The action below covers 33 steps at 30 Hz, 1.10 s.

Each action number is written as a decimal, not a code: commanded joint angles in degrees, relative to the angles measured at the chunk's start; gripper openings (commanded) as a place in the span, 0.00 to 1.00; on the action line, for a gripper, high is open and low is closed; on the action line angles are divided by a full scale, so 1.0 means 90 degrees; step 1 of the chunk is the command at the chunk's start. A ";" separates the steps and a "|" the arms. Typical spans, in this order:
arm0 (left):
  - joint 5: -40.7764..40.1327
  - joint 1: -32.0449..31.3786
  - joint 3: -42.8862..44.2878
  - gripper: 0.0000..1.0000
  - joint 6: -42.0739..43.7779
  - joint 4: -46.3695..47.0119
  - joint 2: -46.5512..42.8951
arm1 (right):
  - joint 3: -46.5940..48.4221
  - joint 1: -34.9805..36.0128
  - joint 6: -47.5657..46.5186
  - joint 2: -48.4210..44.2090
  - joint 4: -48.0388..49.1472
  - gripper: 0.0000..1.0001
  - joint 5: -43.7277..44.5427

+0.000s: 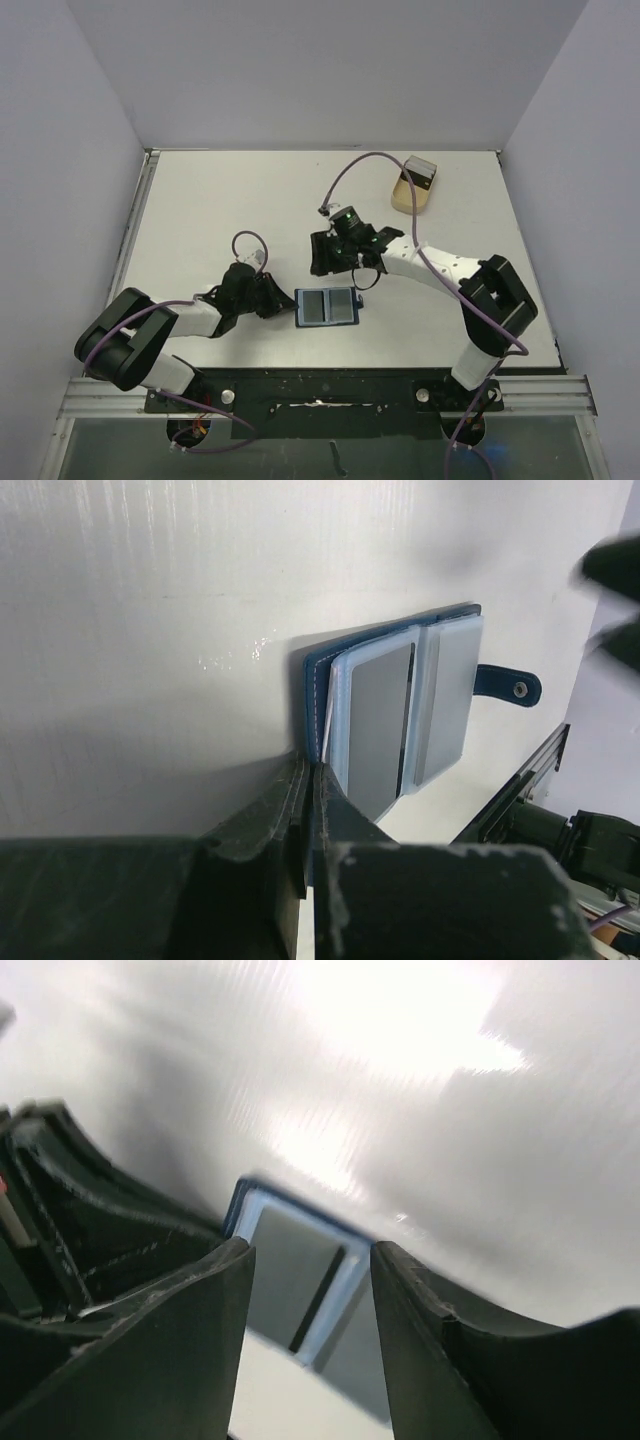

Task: Put the credit cards into the card holder
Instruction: Insert the credit card into the card holder, then move the storage box to the center of the board.

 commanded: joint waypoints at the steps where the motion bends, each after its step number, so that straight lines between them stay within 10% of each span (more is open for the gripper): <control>1: 0.0157 0.0007 -0.0042 0.00 0.0012 0.0402 -0.0035 | 0.0899 -0.0639 -0.1430 -0.0376 -0.0568 0.52 0.1393; 16: 0.0302 0.0000 -0.0093 0.00 -0.0067 0.0533 -0.0101 | 0.2426 -0.2565 -0.4761 0.1464 -0.0304 0.56 0.2780; 33: 0.0428 -0.0002 -0.0166 0.00 -0.0086 0.0786 0.0108 | 0.3352 -0.2991 -0.5621 0.2340 -0.0232 0.61 0.2668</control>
